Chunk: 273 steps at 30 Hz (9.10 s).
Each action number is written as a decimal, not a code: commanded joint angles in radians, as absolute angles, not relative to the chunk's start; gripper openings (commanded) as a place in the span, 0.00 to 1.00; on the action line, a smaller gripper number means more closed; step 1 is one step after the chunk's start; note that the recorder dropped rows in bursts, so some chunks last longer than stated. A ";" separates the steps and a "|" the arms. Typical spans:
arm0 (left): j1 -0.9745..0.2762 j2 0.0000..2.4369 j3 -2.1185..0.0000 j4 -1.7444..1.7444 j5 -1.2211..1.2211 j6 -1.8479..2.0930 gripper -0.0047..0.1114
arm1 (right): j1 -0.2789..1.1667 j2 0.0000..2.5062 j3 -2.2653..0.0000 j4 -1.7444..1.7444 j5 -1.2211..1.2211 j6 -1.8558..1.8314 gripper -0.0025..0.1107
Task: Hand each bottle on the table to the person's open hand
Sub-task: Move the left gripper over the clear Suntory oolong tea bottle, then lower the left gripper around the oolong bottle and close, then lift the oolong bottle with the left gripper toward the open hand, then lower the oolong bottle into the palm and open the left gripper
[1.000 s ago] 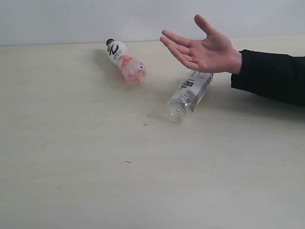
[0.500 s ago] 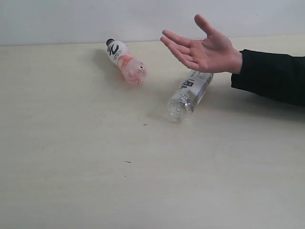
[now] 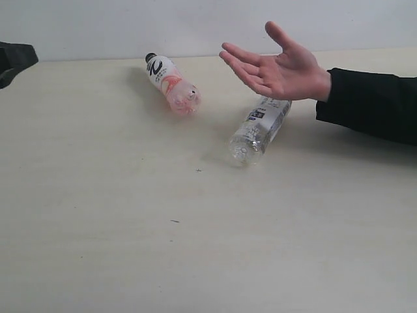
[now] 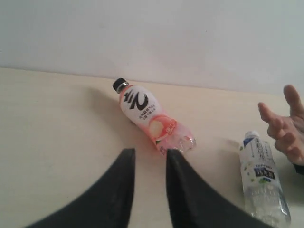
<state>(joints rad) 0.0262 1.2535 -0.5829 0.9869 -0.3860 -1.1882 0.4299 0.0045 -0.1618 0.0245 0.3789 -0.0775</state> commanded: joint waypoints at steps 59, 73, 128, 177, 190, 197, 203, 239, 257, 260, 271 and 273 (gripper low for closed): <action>-0.688 2.062 -1.270 1.401 0.009 -1.444 0.71 | 0.431 0.000 -0.156 0.024 0.346 -0.079 0.03; -0.688 2.152 -1.333 1.401 0.013 -1.463 0.80 | 0.431 0.000 -0.156 0.027 0.346 -0.079 0.03; -0.699 2.199 -1.372 1.380 0.000 -1.488 0.80 | 0.431 0.000 -0.156 0.027 0.346 -0.079 0.03; -0.699 2.097 -1.280 1.316 0.114 -1.556 0.04 | 0.431 0.000 -0.156 0.026 0.327 -0.079 0.03; -0.697 1.957 -1.153 1.231 0.312 -1.556 0.04 | 0.431 0.000 -0.156 0.026 0.327 -0.079 0.03; -0.697 1.797 -1.051 1.193 0.434 -1.547 0.04 | 0.431 0.000 -0.156 0.026 0.327 -0.079 0.03; -0.697 1.676 -0.988 1.159 0.439 -1.551 0.04 | 0.431 0.000 -0.156 0.026 0.327 -0.079 0.03; -0.982 2.090 -1.514 1.367 0.662 -2.123 0.04 | 0.431 0.000 -0.156 0.026 0.327 -0.079 0.03; -0.915 2.128 -1.514 1.302 0.604 -2.123 0.04 | 0.431 0.000 -0.156 0.026 0.327 -0.079 0.03; -0.913 2.130 -1.514 1.302 0.594 -2.123 0.04 | 0.431 0.000 -0.156 0.026 0.327 -0.079 0.03; -0.906 2.129 -1.514 1.300 0.573 -2.092 0.36 | 0.431 0.000 -0.156 0.029 0.328 -0.079 0.03; -0.906 2.129 -1.514 1.300 0.562 -2.090 0.48 | 0.431 0.000 -0.156 0.029 0.328 -0.079 0.03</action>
<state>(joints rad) -0.9115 2.1283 -1.5073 1.2965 0.5755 -2.1027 0.4299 0.0045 -0.1618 0.0266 0.3399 -0.0775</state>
